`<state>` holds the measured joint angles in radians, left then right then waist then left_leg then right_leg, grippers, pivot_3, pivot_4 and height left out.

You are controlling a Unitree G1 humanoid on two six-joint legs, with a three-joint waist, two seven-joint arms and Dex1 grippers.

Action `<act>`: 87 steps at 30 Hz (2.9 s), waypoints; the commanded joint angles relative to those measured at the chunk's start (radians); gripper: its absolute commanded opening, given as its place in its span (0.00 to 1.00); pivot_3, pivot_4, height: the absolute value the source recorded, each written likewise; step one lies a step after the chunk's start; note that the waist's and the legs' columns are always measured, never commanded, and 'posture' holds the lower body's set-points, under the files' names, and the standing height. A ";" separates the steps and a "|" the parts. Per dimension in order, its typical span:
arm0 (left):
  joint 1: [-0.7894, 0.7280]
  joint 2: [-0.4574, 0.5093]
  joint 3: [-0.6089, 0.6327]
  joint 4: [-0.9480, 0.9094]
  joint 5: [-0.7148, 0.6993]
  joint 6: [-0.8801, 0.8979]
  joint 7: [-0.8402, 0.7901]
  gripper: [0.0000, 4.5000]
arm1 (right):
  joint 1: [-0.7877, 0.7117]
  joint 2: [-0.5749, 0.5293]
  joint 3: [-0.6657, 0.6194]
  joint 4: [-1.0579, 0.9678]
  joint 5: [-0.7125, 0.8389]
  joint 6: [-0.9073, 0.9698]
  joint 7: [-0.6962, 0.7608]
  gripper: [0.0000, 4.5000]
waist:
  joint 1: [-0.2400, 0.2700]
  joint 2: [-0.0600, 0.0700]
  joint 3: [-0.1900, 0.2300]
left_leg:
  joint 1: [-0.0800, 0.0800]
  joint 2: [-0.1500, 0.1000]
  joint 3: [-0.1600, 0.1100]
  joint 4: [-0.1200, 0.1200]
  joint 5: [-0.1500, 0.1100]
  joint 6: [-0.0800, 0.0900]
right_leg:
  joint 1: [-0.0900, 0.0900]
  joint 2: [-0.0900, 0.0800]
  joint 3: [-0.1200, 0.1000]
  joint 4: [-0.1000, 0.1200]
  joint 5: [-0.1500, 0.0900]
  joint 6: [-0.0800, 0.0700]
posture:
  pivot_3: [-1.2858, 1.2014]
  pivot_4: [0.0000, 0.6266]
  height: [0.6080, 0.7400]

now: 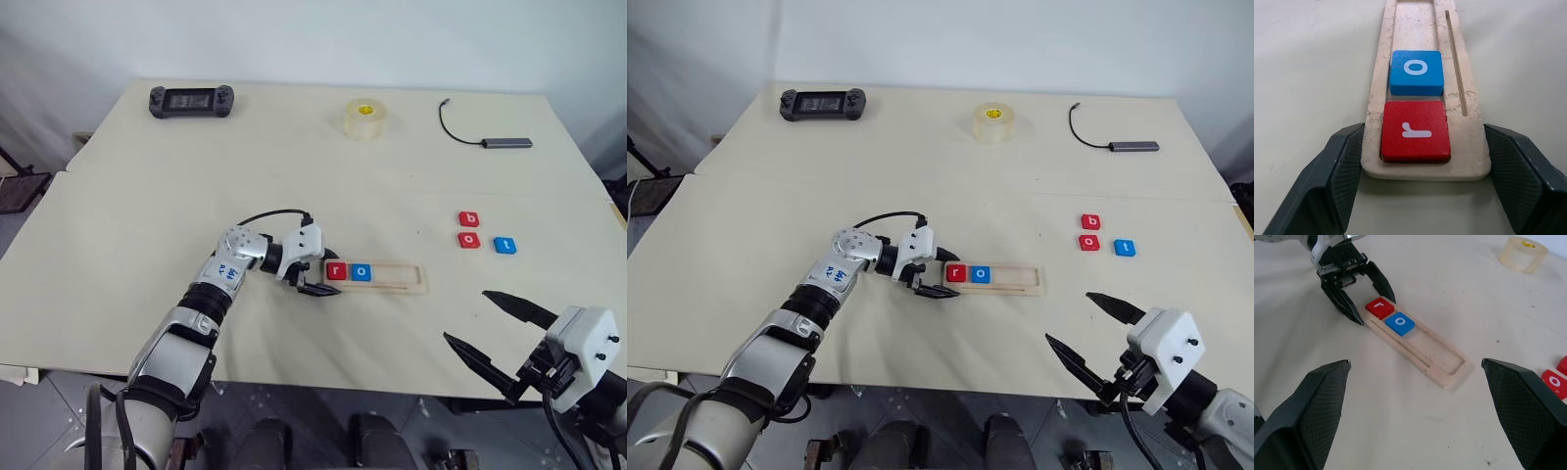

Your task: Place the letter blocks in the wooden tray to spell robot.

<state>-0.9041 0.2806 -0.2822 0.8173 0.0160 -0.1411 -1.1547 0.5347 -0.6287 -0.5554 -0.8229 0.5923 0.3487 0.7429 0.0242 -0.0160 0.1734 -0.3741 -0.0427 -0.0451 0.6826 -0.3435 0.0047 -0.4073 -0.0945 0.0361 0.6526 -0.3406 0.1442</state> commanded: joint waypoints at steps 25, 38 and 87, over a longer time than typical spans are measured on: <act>0.346 0.238 0.343 -0.364 -0.400 0.008 -0.211 0.99 | 0.227 0.398 -0.265 0.398 -0.138 -0.496 -0.103 1.00 | -0.015 0.004 -0.002 | 0.002 0.002 0.000 -0.003 -0.001 -0.001 | 0.001 -0.005 0.001 -0.001 0.000 0.000 | 0.52 0.24 1.00; 0.427 0.219 0.319 -0.546 -0.400 0.112 -0.110 0.99 | -0.266 -0.075 -0.039 0.363 -0.062 0.122 -0.248 1.00 | -0.048 0.008 -0.001 | 0.005 0.003 -0.001 -0.002 0.002 -0.003 | 0.004 -0.004 0.000 0.001 0.001 -0.001 | 0.52 0.24 1.00; 0.389 0.157 0.288 -0.555 -0.391 0.119 -0.019 0.99 | -1.231 0.197 0.331 0.942 -0.324 0.634 -0.748 1.00 | -0.037 0.008 -0.001 | -0.003 0.002 -0.002 -0.002 0.003 -0.004 | -0.004 -0.003 -0.002 0.001 0.001 -0.002 | 0.52 0.24 1.00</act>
<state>-0.5028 0.4429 0.0055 0.2608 -0.3694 -0.0094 -1.1708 -0.6703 -0.4298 -0.2039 0.0980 0.2957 1.0263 0.0195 -0.0129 -0.0083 0.1721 -0.3767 -0.0412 -0.0472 0.6807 -0.3403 0.0005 -0.4116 -0.0978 0.0346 0.6539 -0.3397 0.1425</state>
